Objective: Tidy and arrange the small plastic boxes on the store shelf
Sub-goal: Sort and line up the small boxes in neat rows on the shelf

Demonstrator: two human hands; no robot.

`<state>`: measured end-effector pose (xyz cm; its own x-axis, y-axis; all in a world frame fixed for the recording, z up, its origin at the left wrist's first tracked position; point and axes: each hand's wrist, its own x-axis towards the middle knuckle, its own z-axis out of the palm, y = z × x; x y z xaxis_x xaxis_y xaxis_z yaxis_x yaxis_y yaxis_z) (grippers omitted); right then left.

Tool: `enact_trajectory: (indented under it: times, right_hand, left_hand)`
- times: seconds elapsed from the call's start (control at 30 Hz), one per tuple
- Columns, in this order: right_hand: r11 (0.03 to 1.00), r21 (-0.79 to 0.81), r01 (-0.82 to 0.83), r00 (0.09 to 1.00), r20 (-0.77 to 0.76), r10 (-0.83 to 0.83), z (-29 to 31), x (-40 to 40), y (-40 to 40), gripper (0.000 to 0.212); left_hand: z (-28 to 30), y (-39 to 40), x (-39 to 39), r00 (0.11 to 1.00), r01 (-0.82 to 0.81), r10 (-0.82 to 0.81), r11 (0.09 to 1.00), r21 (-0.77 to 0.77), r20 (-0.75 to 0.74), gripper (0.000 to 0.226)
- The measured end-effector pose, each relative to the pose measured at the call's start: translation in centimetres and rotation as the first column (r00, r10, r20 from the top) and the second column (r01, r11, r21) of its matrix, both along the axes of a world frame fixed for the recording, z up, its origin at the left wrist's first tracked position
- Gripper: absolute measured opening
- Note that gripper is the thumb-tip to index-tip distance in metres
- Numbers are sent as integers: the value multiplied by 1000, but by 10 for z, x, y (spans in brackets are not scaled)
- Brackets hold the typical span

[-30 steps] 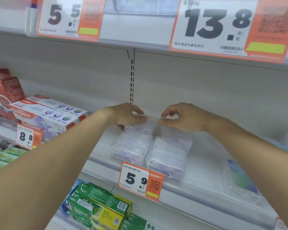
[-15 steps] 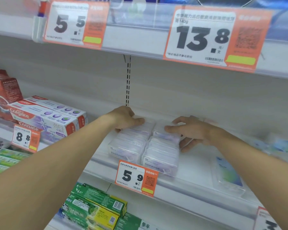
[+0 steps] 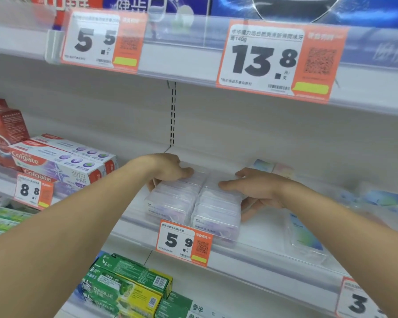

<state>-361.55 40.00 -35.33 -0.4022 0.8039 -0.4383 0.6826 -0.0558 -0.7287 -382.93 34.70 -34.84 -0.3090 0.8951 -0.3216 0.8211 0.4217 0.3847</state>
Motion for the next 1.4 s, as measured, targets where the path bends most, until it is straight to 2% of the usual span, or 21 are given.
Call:
enact_trajectory:
  times: [0.07, 0.13, 0.23, 0.33, 0.43, 0.5, 0.53, 0.63, 0.67, 0.7, 0.8, 0.9, 1.03, 1.17, 1.33, 1.4]
  right_hand:
    - [1000, 19, 2, 1000, 4, -2, 2, 4, -2, 96]
    - [993, 116, 17, 1000, 18, -19, 10, 12, -3, 91]
    - [905, 421, 52, 996, 45, -78, 26, 39, -8, 67]
    - [774, 619, 128, 987, -6, -159, 40, 83, -23, 32]
    - [709, 697, 111, 983, 30, -183, 43, 130, -43, 17]
    - [635, 772, 27, 965, 146, -219, 38, 160, -50, 23]
    - [634, 773, -27, 943, 229, -240, 32, 176, -51, 32]
    - [802, 586, -117, 842, 487, -233, 11, 216, -56, 85]
    - [843, 525, -116, 817, 534, -220, 2, 226, -56, 99]
    - [855, 506, -116, 805, 552, -217, -8, 234, -56, 106]
    - [778, 620, -105, 822, 494, -283, -25, 243, -57, 91]
    - [690, 719, -89, 849, 417, -325, -30, 241, -51, 74]
    - [644, 765, -25, 882, 320, -346, -41, 244, -21, 72]
    - [644, 764, 44, 915, 228, -334, -49, 259, 0, 77]
    - [674, 723, 155, 933, 118, -341, -40, 279, -1, 75]
    - [640, 742, 197, 913, 100, -396, -36, 287, -2, 71]
  left_hand:
    - [2, -2, 1, 1000, -13, 13, 1000, -2, -16, 71]
    - [5, -3, 6, 996, -42, 47, 997, 59, -82, 73]
    - [12, -5, 26, 994, -28, 64, 932, 361, -90, 61]
    - [20, -17, 69, 987, 162, -138, 775, 611, -87, 34]
    - [21, -27, 123, 937, 296, -340, 653, 697, -79, 18]
    - [15, -27, 157, 906, 361, -415, 657, 662, -82, 20]
    - [11, -27, 173, 892, 403, -440, 677, 616, -99, 24]
    - [-9, -25, 207, 847, 518, -514, 741, 427, -135, 49]
    - [-16, -23, 214, 835, 544, -534, 765, 345, -133, 60]
    - [-23, -20, 220, 827, 561, -547, 785, 265, -132, 70]
    - [-39, -8, 231, 843, 538, -530, 826, 165, -93, 89]
    - [-46, 4, 239, 869, 487, -494, 840, 239, -31, 96]
    - [-54, 17, 245, 897, 438, -436, 847, 301, -78, 92]
    - [-55, 29, 254, 887, 462, -451, 860, 217, -101, 101]
    - [-41, 35, 253, 898, 427, -397, 888, 167, -188, 77]
    - [-32, 34, 250, 910, 406, -380, 897, 172, -169, 73]
